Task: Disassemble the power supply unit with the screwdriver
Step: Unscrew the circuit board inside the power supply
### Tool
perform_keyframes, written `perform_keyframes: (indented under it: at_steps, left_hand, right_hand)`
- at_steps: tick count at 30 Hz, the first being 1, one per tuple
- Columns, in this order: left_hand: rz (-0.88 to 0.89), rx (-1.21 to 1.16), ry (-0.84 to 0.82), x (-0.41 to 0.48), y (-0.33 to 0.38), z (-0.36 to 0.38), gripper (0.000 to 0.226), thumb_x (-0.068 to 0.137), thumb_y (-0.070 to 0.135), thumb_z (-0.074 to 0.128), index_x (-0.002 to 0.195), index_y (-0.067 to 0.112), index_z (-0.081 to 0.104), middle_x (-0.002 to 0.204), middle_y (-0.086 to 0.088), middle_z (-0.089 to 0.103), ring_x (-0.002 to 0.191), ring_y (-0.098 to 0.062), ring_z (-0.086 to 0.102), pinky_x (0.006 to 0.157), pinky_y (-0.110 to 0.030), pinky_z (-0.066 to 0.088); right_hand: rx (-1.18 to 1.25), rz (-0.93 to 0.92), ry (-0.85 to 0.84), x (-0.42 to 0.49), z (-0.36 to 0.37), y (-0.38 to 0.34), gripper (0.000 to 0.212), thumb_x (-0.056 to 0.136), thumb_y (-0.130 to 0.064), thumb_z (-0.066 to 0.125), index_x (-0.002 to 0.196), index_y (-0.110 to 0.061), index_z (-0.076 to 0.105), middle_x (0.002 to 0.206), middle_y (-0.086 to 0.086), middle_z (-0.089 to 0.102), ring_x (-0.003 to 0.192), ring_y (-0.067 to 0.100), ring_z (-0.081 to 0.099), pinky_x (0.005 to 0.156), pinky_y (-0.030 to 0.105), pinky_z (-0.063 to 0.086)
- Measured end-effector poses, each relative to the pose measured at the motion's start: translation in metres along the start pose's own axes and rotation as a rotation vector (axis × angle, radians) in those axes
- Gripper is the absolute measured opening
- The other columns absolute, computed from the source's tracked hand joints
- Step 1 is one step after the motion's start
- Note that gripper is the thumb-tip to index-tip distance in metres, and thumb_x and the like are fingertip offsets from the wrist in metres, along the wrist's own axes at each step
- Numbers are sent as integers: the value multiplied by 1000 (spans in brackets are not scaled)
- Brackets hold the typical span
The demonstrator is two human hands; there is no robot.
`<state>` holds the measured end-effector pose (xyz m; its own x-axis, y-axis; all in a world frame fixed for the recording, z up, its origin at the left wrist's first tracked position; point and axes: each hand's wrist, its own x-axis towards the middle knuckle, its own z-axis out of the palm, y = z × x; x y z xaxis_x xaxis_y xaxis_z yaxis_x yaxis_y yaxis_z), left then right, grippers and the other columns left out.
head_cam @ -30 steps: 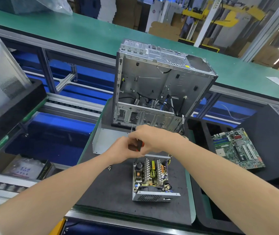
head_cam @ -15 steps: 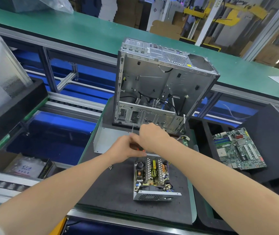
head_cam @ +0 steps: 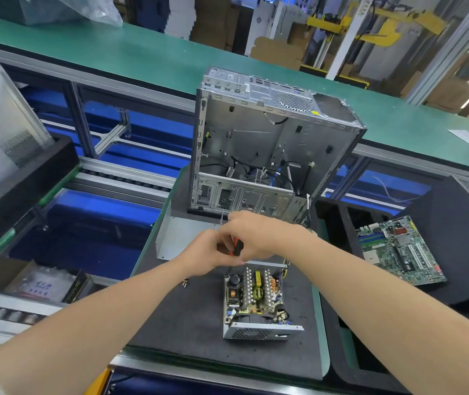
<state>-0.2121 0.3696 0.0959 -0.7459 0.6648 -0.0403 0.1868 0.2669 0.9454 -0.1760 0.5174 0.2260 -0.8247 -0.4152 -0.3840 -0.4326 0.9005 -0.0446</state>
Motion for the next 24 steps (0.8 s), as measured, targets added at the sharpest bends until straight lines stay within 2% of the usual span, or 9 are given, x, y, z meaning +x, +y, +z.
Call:
perform_keyframes:
  at_steps: [3,5,8,10,12,14,16,20,24]
  left_hand:
    - [-4,7,10,-1,3,1,19,75,29,94,77,28,75,78,9,78,65,4,64,62,-12,47]
    - [7,-27,-5,-3,6,1,19,76,30,94,77,36,76,77,12,77,65,4,64,62,-11,46]
    - [11,-78,-5,-6,9,3,18,74,31,94,83,36,78,86,8,80,78,-7,73,71,-15,53]
    - [6,-99,-6,-6,9,3,22,73,26,96,85,33,79,89,4,81,83,-12,76,76,-20,57]
    - [1,-96,-6,-6,8,2,25,72,21,97,86,33,80,88,5,81,81,-7,75,76,-20,57]
    - [-16,-92,-12,-8,6,0,27,74,17,95,95,24,80,92,1,81,87,-11,77,82,-26,60]
    - [-28,-129,-34,-11,4,-1,30,79,1,87,104,13,77,99,-5,82,98,-19,78,91,-30,62]
    - [-2,-76,-15,-21,2,-1,57,81,-26,49,112,16,72,109,-1,79,109,-10,75,97,-21,56]
    - [-48,42,85,-28,-10,2,61,85,-23,44,132,7,69,123,-3,76,117,-6,70,107,-23,53]
  right_hand:
    - [-21,17,58,-4,-3,-4,25,83,-40,70,98,-24,60,95,-5,49,86,16,52,56,25,31]
    - [-89,208,142,-4,-3,-9,41,87,-63,54,96,-23,54,88,-3,51,85,24,59,57,31,33]
    - [-73,525,146,-2,-3,-21,68,94,-76,31,73,-14,50,68,2,47,57,25,53,53,32,37]
    - [96,567,94,0,-1,-24,58,100,-60,38,68,-13,48,67,6,51,47,23,55,54,32,50]
    - [132,520,91,1,-2,-23,42,100,-40,50,68,-13,48,74,7,54,47,22,55,50,29,48]
    - [105,432,74,1,-3,-22,24,94,-30,59,77,-14,54,83,6,57,61,24,57,49,28,39]
    - [94,322,33,-2,-5,-18,10,89,-25,65,87,-17,58,88,4,59,78,28,61,55,31,45]
    - [13,92,-8,-10,-3,-13,6,82,-9,67,82,-15,66,79,0,61,81,26,60,72,37,55]
    - [54,102,22,-13,-1,-11,28,81,-1,66,65,-23,60,72,-9,60,85,23,64,78,41,59]
